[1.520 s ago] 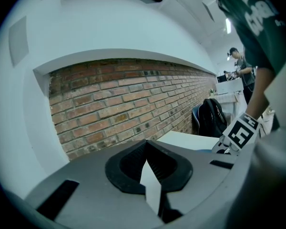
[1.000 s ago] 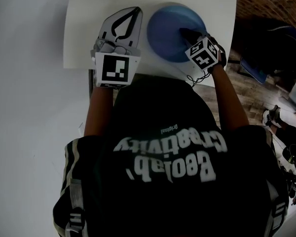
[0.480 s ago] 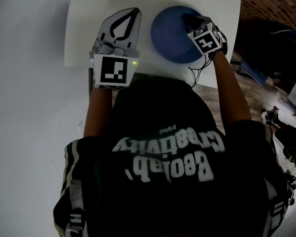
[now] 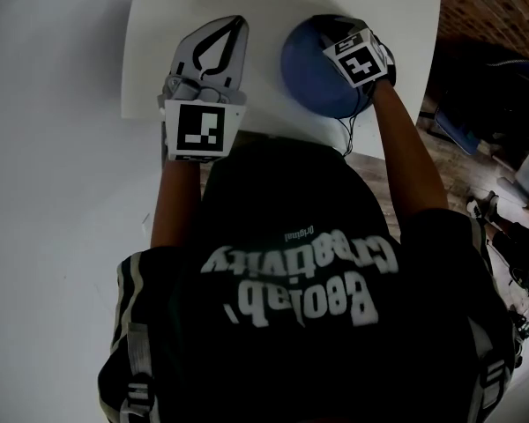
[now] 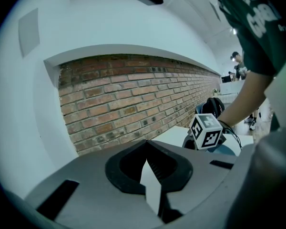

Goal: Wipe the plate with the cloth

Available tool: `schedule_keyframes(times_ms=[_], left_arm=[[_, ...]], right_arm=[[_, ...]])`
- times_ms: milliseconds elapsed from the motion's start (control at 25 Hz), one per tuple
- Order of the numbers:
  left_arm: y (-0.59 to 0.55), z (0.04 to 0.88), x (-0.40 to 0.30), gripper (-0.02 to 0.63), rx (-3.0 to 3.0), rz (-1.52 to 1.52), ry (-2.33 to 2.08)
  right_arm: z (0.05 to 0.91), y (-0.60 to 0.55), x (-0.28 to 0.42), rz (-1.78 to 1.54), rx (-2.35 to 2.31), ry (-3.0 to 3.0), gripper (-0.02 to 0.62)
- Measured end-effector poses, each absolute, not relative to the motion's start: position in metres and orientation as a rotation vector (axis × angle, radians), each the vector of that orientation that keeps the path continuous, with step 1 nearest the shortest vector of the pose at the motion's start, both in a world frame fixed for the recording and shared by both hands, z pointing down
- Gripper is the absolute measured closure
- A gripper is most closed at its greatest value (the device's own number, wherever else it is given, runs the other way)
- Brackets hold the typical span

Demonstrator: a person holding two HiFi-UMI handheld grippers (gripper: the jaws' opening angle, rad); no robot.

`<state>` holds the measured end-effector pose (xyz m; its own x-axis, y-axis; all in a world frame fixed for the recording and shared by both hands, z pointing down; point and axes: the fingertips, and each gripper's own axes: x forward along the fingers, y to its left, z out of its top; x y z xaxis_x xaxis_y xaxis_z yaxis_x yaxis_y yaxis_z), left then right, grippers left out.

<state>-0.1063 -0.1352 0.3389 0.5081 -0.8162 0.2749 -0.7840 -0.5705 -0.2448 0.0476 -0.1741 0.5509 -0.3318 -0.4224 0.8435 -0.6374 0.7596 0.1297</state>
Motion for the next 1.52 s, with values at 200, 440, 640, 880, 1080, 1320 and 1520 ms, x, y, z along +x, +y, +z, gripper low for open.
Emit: schedule_keyframes(times_ms=[200, 440, 640, 880, 1080, 1320, 1520], left_arm=[[-0.135, 0.342, -0.111, 0.603, -2.657, -0.569, 1.407], [-0.131, 0.342, -0.107, 0.603, -2.657, -0.577, 1.39], [-0.127, 0.339, -0.099, 0.603, -2.653, -0.567, 1.38], [-0.118, 0.338, -0.084, 0.603, -2.648, -0.568, 1.36], [-0.111, 0.333, -0.071, 0.603, -2.643, -0.553, 1.352], [-0.1, 0.33, -0.05, 0.603, -2.642, -0.547, 1.311], [-0.096, 0.325, -0.034, 0.603, -2.656, -0.509, 1.285]], right_arm=[[0.553, -0.161, 0.021, 0.28, 0.737, -2.017, 0.489], [0.552, -0.139, 0.003, 0.285, 0.661, -2.055, 0.489], [0.553, -0.113, -0.008, 0.271, 0.566, -2.079, 0.489], [0.554, -0.081, -0.01, 0.291, 0.504, -2.089, 0.489], [0.555, -0.054, -0.005, 0.278, 0.468, -2.091, 0.489], [0.554, -0.031, 0.012, 0.262, 0.467, -2.08, 0.489], [0.554, -0.021, 0.036, 0.266, 0.496, -2.065, 0.489]])
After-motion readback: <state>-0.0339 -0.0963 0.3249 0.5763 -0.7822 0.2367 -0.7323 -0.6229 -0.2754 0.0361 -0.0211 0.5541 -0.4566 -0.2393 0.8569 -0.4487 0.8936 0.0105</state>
